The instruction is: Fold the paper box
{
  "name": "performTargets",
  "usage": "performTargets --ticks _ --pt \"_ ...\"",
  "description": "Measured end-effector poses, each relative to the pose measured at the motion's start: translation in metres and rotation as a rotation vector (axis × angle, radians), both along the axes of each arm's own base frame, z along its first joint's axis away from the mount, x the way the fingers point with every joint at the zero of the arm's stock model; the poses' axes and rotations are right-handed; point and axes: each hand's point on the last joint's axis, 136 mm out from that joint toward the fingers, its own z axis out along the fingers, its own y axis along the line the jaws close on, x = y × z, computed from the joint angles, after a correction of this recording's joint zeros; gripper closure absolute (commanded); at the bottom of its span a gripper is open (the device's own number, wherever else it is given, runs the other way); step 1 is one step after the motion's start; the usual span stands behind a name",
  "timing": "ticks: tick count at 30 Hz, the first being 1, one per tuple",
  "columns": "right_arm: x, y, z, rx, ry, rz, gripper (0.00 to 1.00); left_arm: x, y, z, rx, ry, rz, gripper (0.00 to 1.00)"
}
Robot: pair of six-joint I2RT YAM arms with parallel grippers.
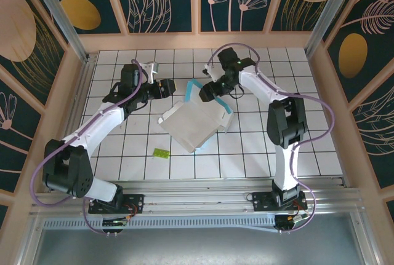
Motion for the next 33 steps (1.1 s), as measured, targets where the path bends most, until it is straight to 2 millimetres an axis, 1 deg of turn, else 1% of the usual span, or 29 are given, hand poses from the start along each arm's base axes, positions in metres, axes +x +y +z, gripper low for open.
performTargets --ticks 3,8,11,17,21,25,28,33 --pt "-0.004 0.003 -0.002 0.006 0.016 0.014 0.52 0.0 0.0 0.0 0.001 0.002 0.0 0.35" --pt "-0.004 0.005 -0.001 0.018 0.014 0.021 0.62 -0.001 0.0 -0.002 0.002 0.004 0.0 0.35" --pt "-0.003 0.006 -0.002 0.021 0.006 0.022 0.65 -0.001 0.001 -0.004 0.005 0.011 0.001 0.35" --pt "-0.002 0.005 -0.007 0.01 -0.006 0.028 0.67 -0.002 0.001 -0.004 0.006 0.011 0.0 0.34" --pt "0.002 -0.001 -0.006 -0.039 -0.065 0.049 0.71 -0.002 0.001 -0.004 0.011 0.007 -0.003 0.34" --pt "0.011 -0.011 0.003 -0.12 -0.17 0.102 0.71 -0.001 0.001 -0.005 0.019 0.002 -0.005 0.34" --pt "0.026 -0.017 0.017 -0.186 -0.287 0.157 0.72 -0.002 0.002 -0.006 0.027 0.003 -0.006 0.34" --pt "0.047 -0.027 0.042 -0.327 -0.491 0.316 0.76 -0.003 0.003 -0.008 0.036 0.008 -0.009 0.34"
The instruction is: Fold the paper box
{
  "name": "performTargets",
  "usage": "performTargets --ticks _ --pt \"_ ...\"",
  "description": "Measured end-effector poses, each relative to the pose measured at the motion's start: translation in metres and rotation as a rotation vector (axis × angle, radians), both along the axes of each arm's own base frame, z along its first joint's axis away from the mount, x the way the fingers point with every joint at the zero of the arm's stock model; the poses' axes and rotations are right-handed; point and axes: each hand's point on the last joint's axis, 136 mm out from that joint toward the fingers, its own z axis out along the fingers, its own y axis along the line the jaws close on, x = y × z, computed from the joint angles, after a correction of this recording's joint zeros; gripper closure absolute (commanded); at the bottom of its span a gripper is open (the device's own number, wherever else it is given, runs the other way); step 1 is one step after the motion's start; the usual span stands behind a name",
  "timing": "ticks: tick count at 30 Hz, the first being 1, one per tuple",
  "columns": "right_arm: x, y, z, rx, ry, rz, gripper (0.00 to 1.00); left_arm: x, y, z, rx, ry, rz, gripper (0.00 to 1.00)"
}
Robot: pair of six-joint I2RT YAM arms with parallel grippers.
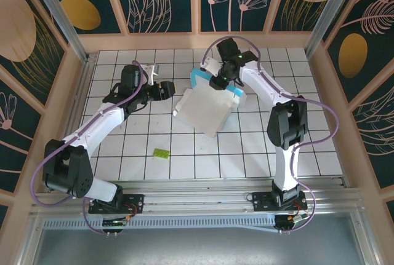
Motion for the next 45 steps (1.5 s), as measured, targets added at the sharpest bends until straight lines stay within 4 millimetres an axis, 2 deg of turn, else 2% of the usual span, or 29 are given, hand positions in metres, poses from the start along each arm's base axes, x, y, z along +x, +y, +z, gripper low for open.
performTargets --ticks 5,7,11,17,24,27,34,38,42,45 --pt "0.021 0.008 0.025 -0.09 -0.161 0.193 0.79 0.001 0.001 0.0 0.007 -0.003 0.005 0.34" --pt "0.03 0.013 0.028 -0.11 -0.205 0.267 0.79 0.001 0.001 -0.001 0.008 -0.003 0.007 0.34" --pt "0.039 0.016 0.009 -0.174 -0.236 0.401 0.79 0.0 0.002 -0.003 0.011 0.0 0.01 0.34" --pt "0.04 0.024 -0.025 -0.209 -0.223 0.552 0.78 -0.008 0.005 -0.008 0.011 0.013 0.012 0.34" --pt "0.044 0.03 -0.031 -0.216 -0.264 0.598 0.58 -0.009 0.005 -0.009 -0.008 0.021 0.025 0.34" --pt "0.048 0.033 -0.028 -0.213 -0.288 0.599 0.49 -0.009 0.004 -0.008 -0.016 0.022 0.026 0.34" --pt "0.052 0.044 -0.02 -0.158 -0.317 0.584 0.4 -0.006 0.005 -0.006 -0.034 0.025 0.052 0.34" --pt "0.053 0.054 -0.008 -0.062 -0.331 0.536 0.36 0.003 0.008 -0.011 -0.036 0.055 0.102 0.35" --pt "0.057 0.058 0.023 0.106 -0.321 0.333 0.36 0.021 0.007 -0.015 -0.05 0.087 0.148 0.35" --pt "0.068 0.049 0.056 0.273 -0.289 0.075 0.39 0.032 0.006 -0.016 -0.07 0.098 0.182 0.35"
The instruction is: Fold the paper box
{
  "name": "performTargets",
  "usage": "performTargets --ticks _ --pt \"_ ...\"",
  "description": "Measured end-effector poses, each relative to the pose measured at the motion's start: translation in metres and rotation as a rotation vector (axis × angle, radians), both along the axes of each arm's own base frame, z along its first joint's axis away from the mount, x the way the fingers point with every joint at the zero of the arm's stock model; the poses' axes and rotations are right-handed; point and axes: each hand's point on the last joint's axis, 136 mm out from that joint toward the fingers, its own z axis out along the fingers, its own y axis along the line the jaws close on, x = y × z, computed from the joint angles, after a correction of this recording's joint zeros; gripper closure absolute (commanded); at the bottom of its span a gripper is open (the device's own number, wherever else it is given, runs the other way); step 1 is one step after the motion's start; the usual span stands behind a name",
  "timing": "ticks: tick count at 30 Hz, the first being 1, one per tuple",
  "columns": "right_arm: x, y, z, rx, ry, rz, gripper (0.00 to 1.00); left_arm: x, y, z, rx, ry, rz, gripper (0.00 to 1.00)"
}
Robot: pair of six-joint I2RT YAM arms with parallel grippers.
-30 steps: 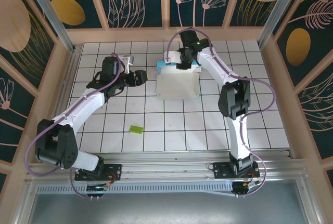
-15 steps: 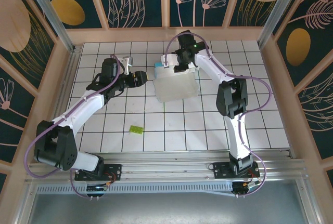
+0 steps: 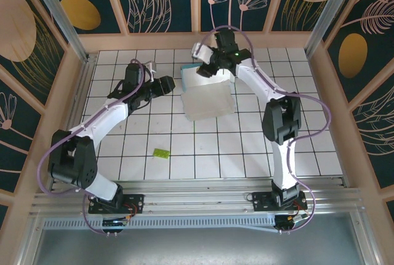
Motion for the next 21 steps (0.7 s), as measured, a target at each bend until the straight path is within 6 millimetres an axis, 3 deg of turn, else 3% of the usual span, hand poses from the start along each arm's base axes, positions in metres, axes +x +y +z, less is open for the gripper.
performTargets --ticks 4,7,11,14,18,21 --pt "0.019 -0.043 0.04 0.347 0.245 -0.345 0.57 0.026 -0.002 0.003 -0.03 0.019 0.066 0.38" --pt "0.039 -0.096 0.057 0.569 0.456 -0.527 0.6 0.054 -0.008 0.001 -0.063 0.043 0.11 0.38" --pt "0.069 -0.156 0.05 0.679 0.591 -0.706 0.6 0.076 -0.015 -0.016 -0.088 0.087 0.139 0.39" --pt "0.073 -0.16 0.024 0.68 0.7 -0.757 0.6 0.088 -0.018 -0.031 -0.087 0.116 0.152 0.39" --pt "0.061 -0.138 -0.014 0.638 0.847 -0.773 0.56 0.103 -0.025 -0.038 -0.091 0.121 0.143 0.38" --pt "0.052 -0.125 -0.025 0.618 0.901 -0.765 0.55 0.113 -0.031 -0.039 -0.098 0.115 0.125 0.38"
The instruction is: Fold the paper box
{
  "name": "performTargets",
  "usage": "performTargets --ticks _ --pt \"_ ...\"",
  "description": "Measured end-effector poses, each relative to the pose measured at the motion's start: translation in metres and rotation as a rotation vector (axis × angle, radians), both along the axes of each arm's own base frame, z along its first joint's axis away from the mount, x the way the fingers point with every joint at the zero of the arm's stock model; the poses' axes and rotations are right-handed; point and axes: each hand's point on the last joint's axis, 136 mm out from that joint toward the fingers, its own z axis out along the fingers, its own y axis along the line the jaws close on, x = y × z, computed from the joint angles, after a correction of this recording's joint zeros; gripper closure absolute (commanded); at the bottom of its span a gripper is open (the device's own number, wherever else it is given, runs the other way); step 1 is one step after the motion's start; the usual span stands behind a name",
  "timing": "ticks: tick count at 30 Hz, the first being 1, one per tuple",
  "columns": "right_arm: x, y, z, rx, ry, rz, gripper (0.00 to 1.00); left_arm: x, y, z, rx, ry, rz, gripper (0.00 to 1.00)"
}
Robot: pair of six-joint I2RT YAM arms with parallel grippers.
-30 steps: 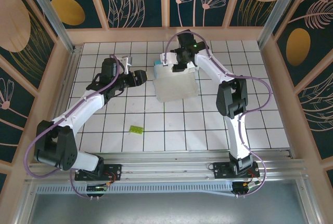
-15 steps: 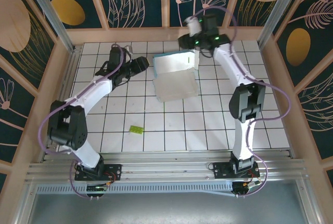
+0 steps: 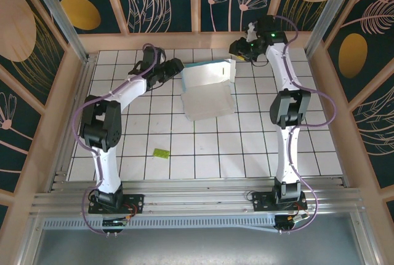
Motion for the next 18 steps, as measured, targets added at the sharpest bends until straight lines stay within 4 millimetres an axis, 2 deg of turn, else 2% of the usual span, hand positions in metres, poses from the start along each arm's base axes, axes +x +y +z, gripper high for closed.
performTargets --ticks 3,11,18 --pt "-0.003 0.008 0.001 0.012 0.009 0.011 0.55 0.006 -0.003 -0.001 -0.002 -0.006 -0.009 0.38" --pt "0.002 0.011 -0.003 0.031 0.004 0.004 0.53 0.01 -0.009 -0.008 -0.011 0.004 -0.032 0.41" --pt "0.011 0.017 -0.023 0.049 0.023 0.0 0.53 0.013 -0.012 -0.015 -0.014 0.013 -0.046 0.5"
